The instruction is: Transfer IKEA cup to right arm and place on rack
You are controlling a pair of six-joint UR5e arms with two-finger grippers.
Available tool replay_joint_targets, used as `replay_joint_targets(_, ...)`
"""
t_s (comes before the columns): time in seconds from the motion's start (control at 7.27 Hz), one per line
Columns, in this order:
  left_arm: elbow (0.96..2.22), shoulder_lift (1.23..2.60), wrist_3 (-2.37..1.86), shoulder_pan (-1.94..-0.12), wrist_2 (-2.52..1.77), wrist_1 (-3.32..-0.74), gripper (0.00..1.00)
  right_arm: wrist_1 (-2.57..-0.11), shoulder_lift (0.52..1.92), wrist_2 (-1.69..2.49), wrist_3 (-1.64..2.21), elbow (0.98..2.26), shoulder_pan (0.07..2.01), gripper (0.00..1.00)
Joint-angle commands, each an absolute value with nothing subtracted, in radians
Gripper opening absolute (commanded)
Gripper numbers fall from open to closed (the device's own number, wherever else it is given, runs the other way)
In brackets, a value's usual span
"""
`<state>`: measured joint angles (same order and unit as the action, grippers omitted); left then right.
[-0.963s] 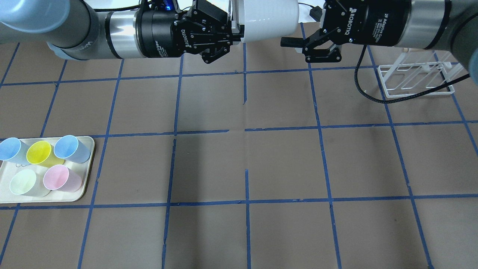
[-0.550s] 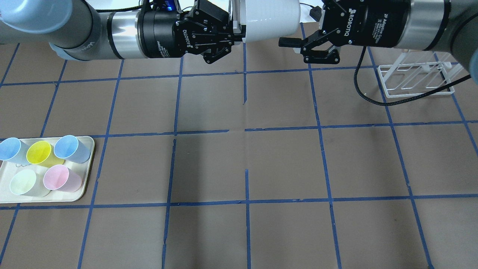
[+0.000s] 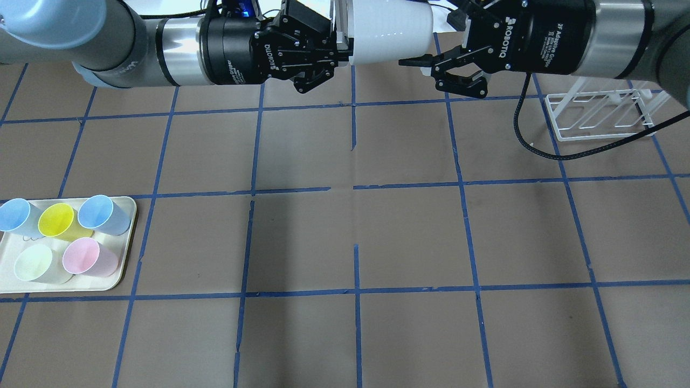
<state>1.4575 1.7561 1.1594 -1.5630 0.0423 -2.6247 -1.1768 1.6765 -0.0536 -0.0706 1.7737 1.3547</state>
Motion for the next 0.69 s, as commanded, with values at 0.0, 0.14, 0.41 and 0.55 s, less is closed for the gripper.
replay_joint_targets(0.0, 1.457, 1.756, 1.157, -1.563, 0.043, -2.625, 0.00, -1.154, 1.692, -0.054, -0.071, 1.773, 1.355, 0.28)
replay_joint_targets(0.14, 1.457, 1.756, 1.152, -1.563, 0.044, -2.625, 0.14, -1.154, 1.690, -0.054, -0.071, 1.772, 1.355, 0.24)
replay_joint_targets(0.41, 1.456, 1.766, 1.149, -1.563, 0.052, -2.625, 1.00, -1.155, 1.687, -0.049, -0.071, 1.764, 1.353, 0.22)
replay_joint_targets(0.55, 1.454, 1.764, 1.132, -1.563, 0.052, -2.625, 1.00, -1.155, 1.687, -0.046, -0.069, 1.763, 1.350, 0.19)
